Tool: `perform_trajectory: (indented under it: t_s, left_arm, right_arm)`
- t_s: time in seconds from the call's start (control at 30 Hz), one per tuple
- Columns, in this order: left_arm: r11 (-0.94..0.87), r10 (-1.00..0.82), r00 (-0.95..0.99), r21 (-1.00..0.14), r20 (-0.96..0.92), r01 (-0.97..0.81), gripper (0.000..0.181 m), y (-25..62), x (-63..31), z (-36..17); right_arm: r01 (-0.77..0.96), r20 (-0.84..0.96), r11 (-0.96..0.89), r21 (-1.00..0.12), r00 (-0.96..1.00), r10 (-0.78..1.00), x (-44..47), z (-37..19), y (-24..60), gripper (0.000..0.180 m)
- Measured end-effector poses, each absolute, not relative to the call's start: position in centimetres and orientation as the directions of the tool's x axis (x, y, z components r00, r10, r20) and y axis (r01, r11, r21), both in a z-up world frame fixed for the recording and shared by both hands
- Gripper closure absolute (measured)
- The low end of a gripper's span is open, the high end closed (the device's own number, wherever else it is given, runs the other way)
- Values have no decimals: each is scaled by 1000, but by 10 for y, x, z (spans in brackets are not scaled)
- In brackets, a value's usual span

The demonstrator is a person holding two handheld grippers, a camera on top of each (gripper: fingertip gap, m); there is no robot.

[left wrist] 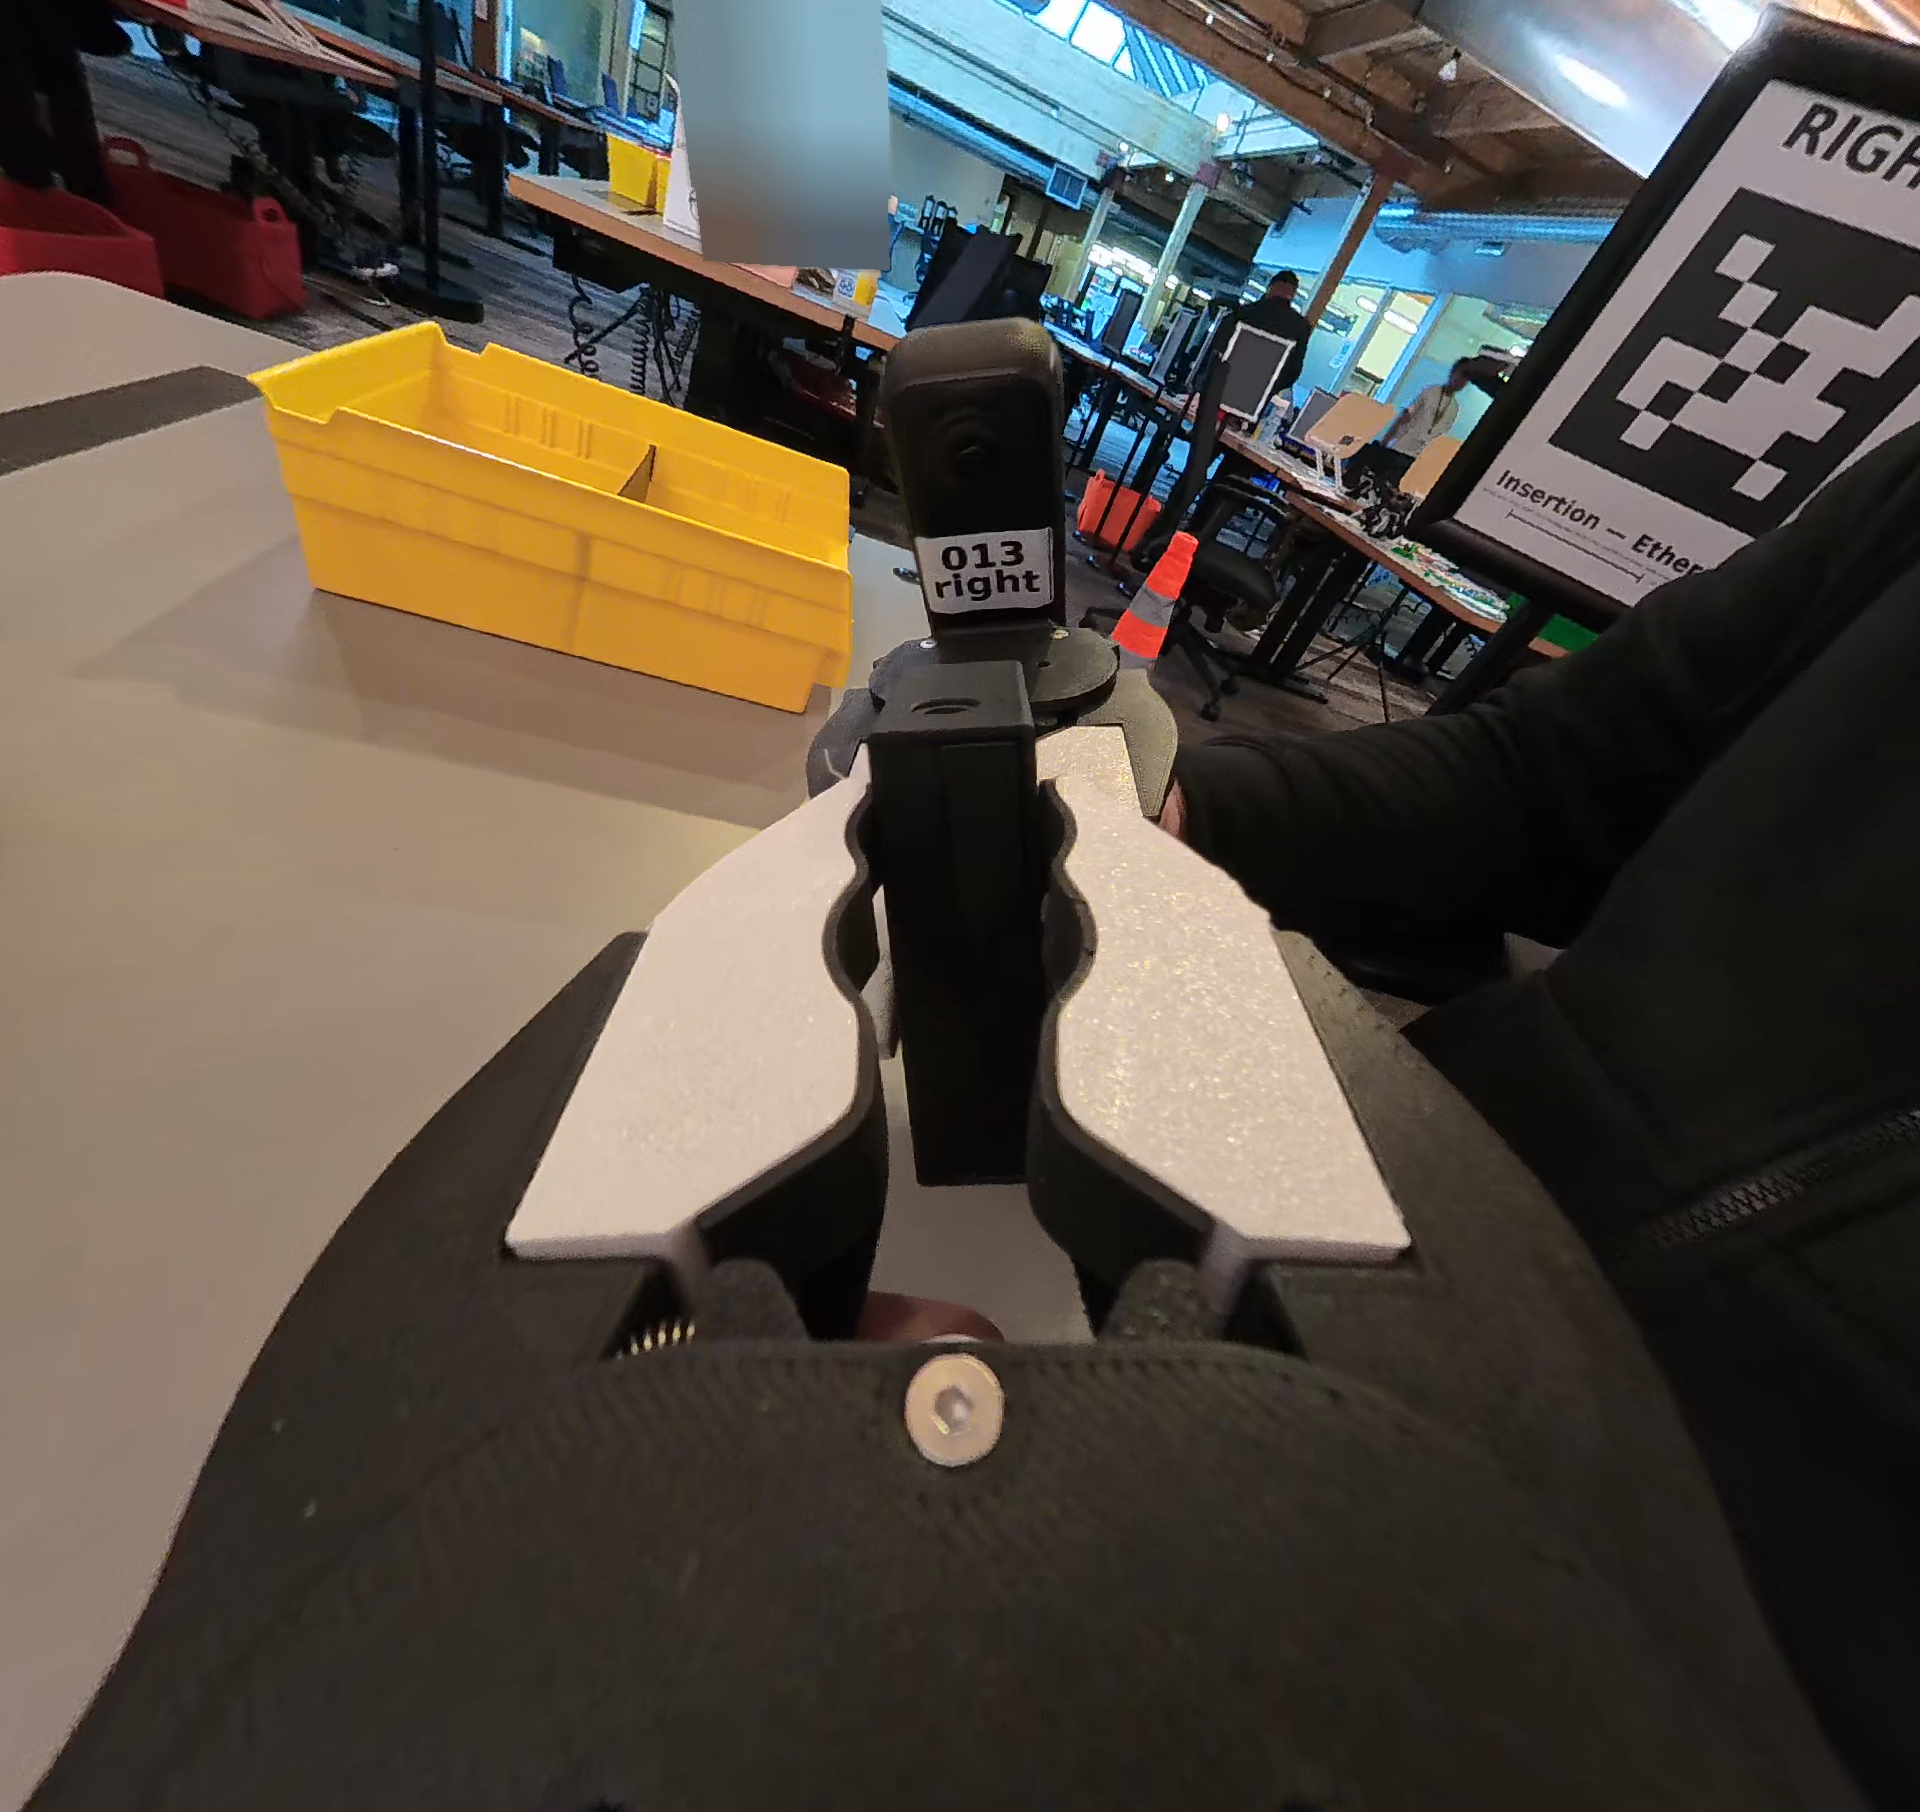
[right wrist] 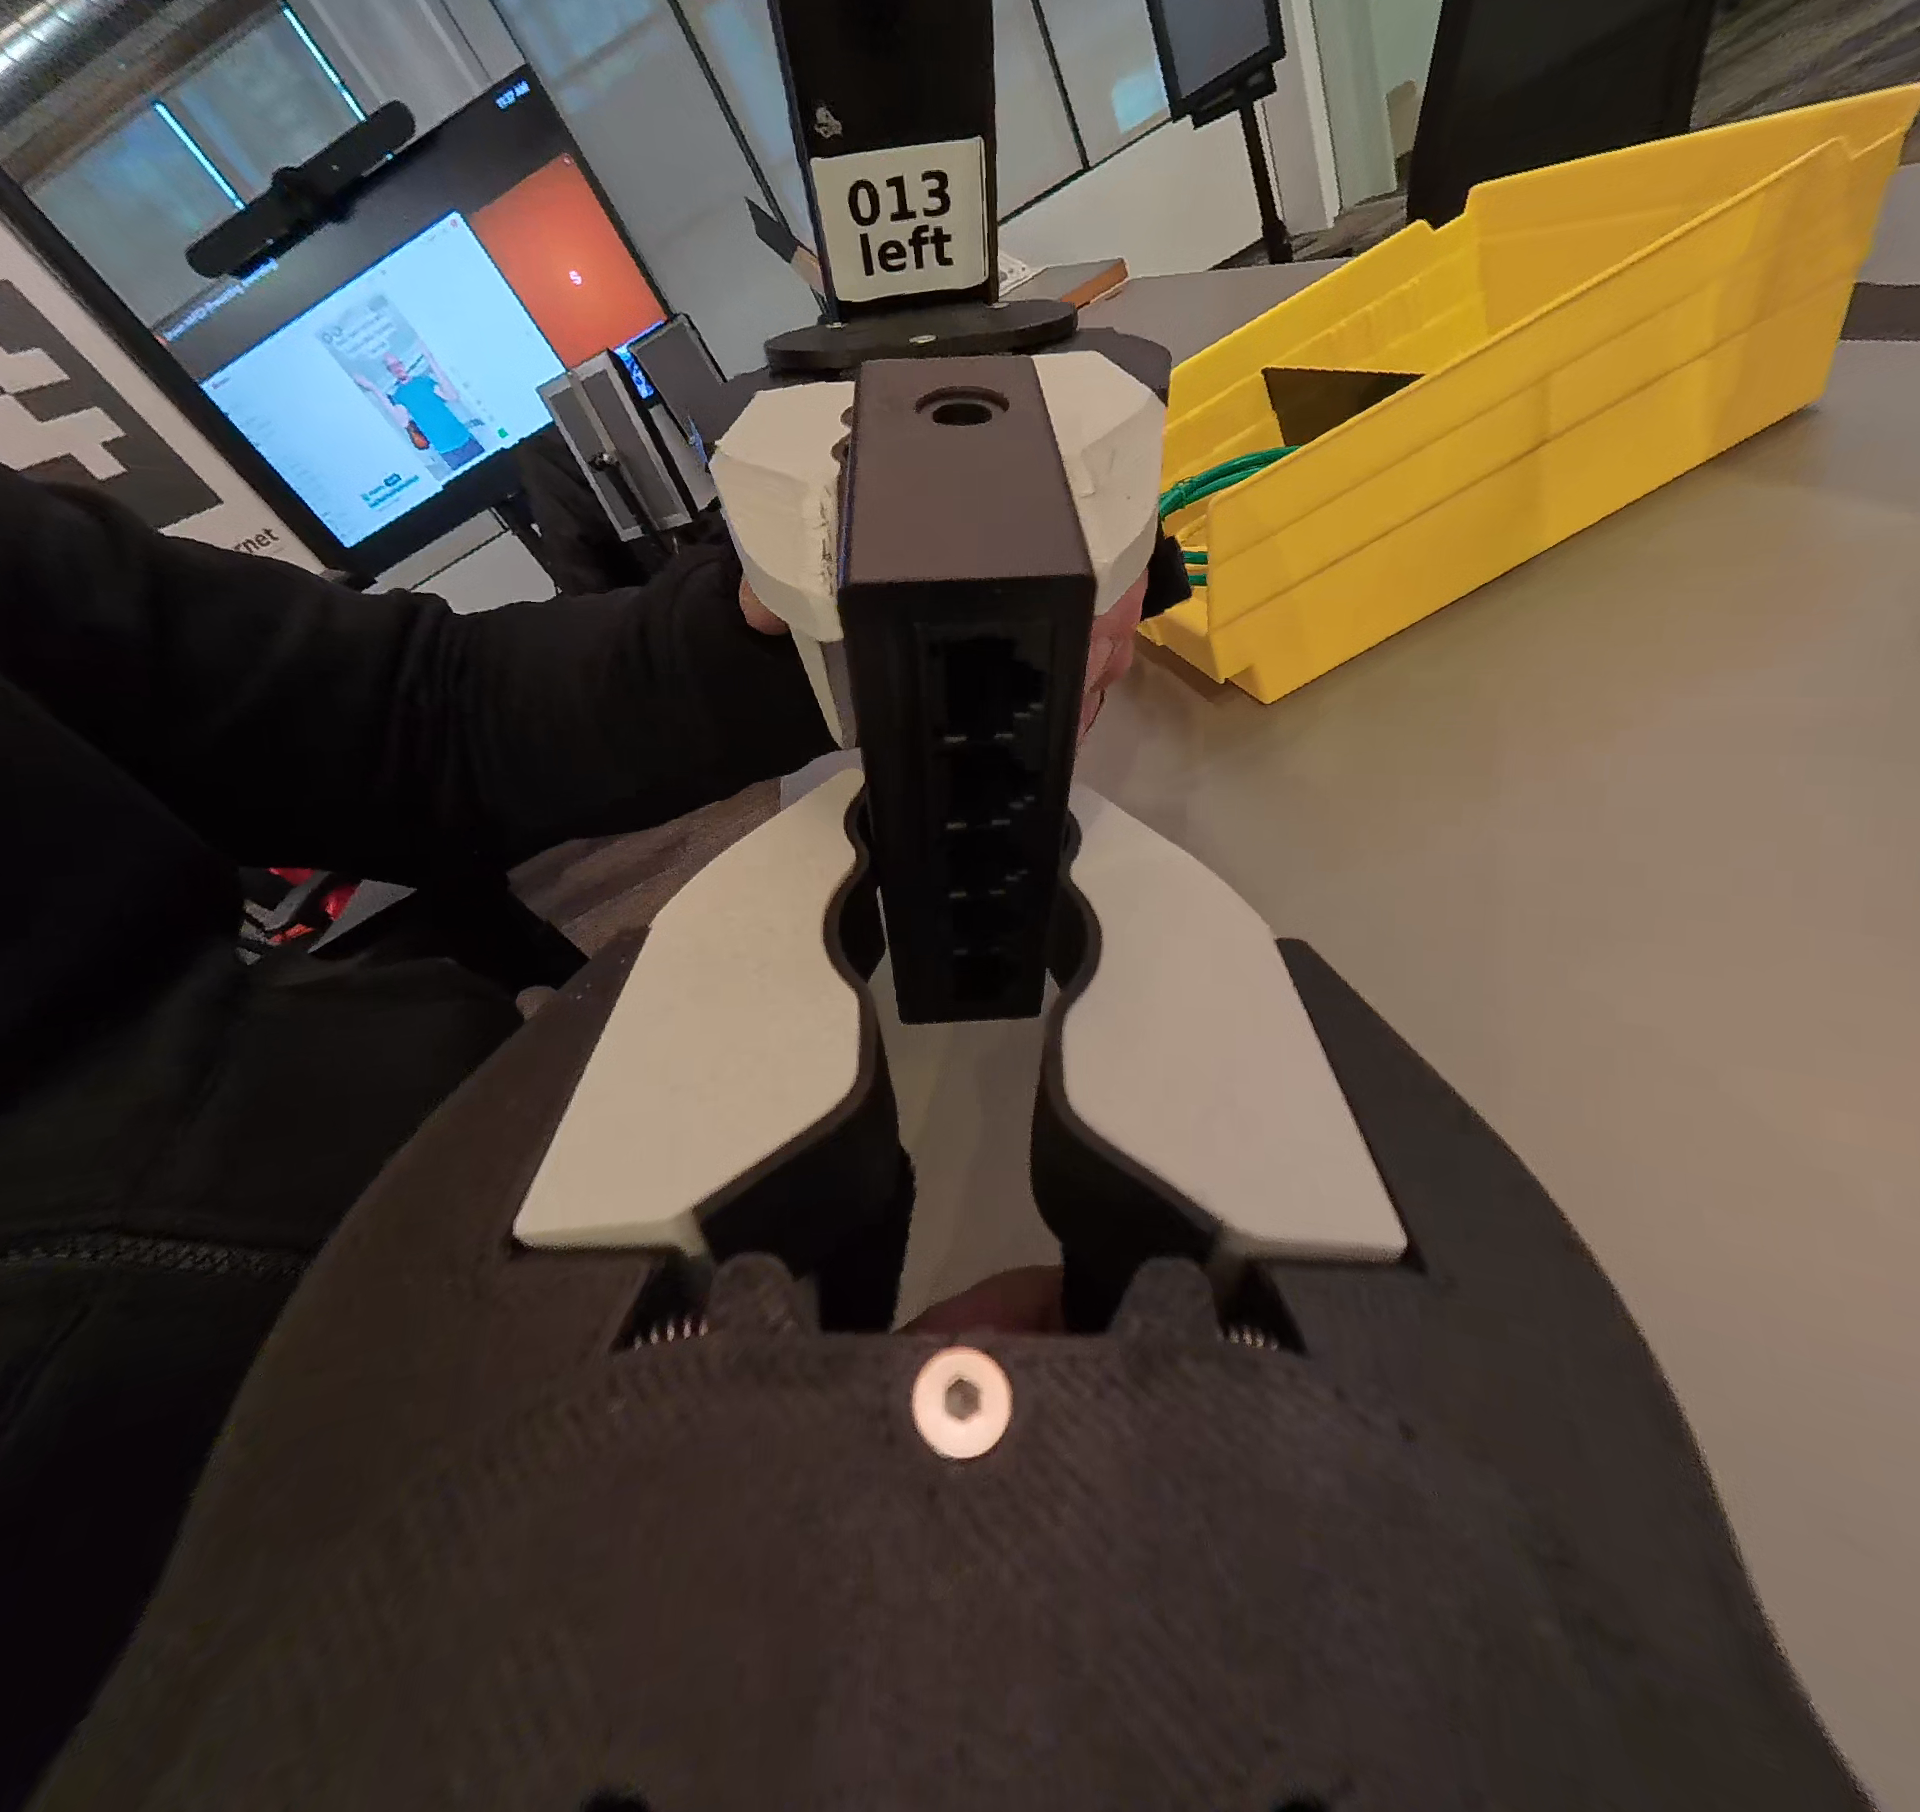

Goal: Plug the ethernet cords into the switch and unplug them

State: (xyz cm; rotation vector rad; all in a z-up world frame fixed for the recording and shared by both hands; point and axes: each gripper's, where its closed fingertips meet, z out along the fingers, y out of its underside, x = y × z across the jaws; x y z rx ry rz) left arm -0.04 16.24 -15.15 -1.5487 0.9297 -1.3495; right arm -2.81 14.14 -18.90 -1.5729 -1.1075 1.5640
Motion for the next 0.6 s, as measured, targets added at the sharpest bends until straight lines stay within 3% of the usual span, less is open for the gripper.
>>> perform_trajectory:
  t_s: [0.2,0.3,0.47,0.6]
  left_arm:
    - [-406,-903,147,-914,403,13,153,167,-2,-152]
    - [-439,-887,141,-898,439,31,153,168,-3,-149]
    - [-523,-839,137,-850,526,56,153,173,-5,-147]
    - [-589,-794,121,-803,596,88,153,177,-8,-149]
  right_arm:
    - [127,-379,-373,-919,-30,925,-26,-189,145,144]
    - [154,-280,-281,-947,27,960,-27,-192,147,130]
    - [244,49,12,-970,144,988,-24,-195,156,104]
    - [319,321,246,-915,209,924,-20,-190,165,86]
